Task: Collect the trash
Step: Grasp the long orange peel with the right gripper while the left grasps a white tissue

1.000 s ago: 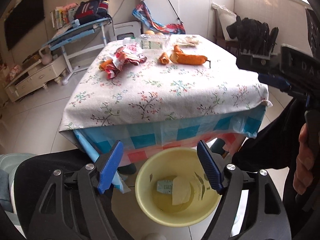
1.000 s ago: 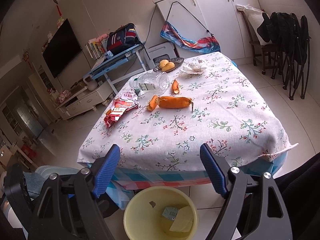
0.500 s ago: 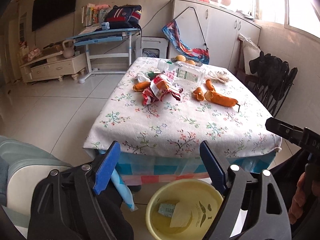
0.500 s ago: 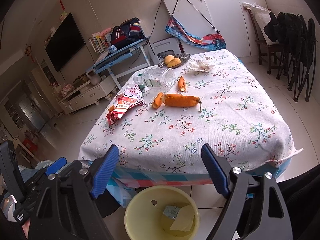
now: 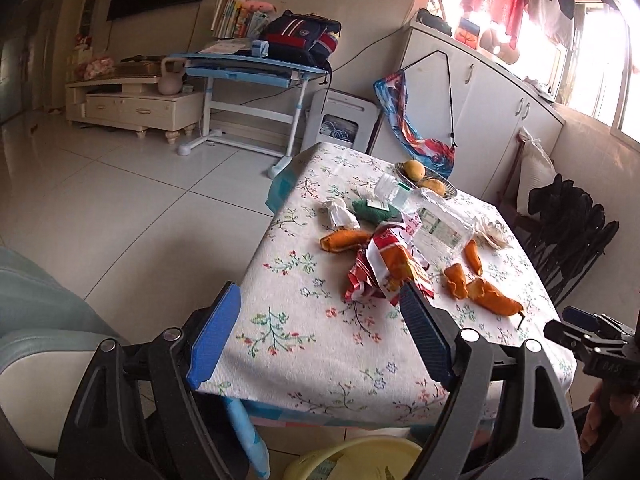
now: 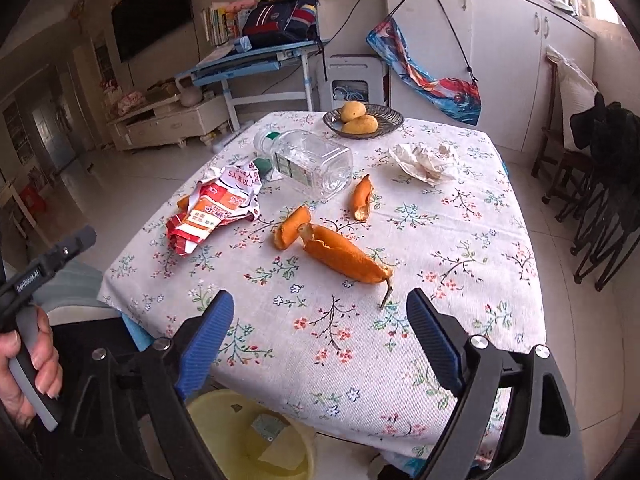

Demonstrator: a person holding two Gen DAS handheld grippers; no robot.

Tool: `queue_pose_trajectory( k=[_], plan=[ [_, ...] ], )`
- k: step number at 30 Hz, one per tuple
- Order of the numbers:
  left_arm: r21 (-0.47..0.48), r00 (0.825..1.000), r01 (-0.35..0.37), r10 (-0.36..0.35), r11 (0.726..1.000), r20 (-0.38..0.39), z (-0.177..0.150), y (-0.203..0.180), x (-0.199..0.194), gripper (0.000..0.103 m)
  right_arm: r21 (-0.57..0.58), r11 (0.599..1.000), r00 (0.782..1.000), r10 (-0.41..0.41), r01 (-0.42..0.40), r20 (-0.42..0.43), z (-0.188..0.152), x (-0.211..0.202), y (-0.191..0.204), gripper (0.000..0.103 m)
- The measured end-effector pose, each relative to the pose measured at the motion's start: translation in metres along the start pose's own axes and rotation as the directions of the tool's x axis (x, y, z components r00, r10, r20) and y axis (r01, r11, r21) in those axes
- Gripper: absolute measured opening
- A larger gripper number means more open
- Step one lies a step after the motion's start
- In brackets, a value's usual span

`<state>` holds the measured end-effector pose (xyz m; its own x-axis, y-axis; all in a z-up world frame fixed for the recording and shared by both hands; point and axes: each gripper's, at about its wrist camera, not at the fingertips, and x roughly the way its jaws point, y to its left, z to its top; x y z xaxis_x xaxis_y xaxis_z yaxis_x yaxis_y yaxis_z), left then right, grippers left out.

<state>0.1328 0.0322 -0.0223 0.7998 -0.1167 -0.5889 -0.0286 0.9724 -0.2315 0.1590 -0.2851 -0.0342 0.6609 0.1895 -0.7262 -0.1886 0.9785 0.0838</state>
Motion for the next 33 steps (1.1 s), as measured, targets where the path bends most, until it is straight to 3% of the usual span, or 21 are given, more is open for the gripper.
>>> queue_pose_trajectory(
  k=[4, 12, 20, 26, 33],
  plan=[
    [-0.011, 1.000, -0.020, 0.020, 1.000, 0.001, 0.024, 0.006, 0.032, 0.078, -0.077, 0.997, 0.998, -0.027, 0.023, -0.056, 0.010, 0.025, 0.003, 0.085],
    [-0.004, 0.999, -0.010, 0.010, 1.000, -0.040, 0.063, -0.001, 0.104, 0.078, -0.064, 0.998, 0.994, -0.028, 0.022, -0.105, 0.023, 0.057, -0.009, 0.085],
    [-0.002, 0.989, 0.023, -0.023, 1.000, -0.144, 0.092, -0.021, 0.170, 0.075, -0.057, 0.998, 0.990, -0.016, 0.008, -0.139, 0.026, 0.069, -0.011, 0.079],
    [0.058, 0.967, -0.029, 0.043, 0.998, -0.252, 0.091, -0.038, 0.208, 0.059, -0.021, 1.000, 0.985, 0.000, -0.004, -0.170, 0.029, 0.081, -0.019, 0.073],
    [0.101, 0.947, -0.021, 0.052, 0.995, -0.317, 0.082, -0.045, 0.228, 0.022, 0.013, 1.000, 0.980, 0.010, -0.008, -0.198, 0.029, 0.090, -0.025, 0.066]
  ],
)
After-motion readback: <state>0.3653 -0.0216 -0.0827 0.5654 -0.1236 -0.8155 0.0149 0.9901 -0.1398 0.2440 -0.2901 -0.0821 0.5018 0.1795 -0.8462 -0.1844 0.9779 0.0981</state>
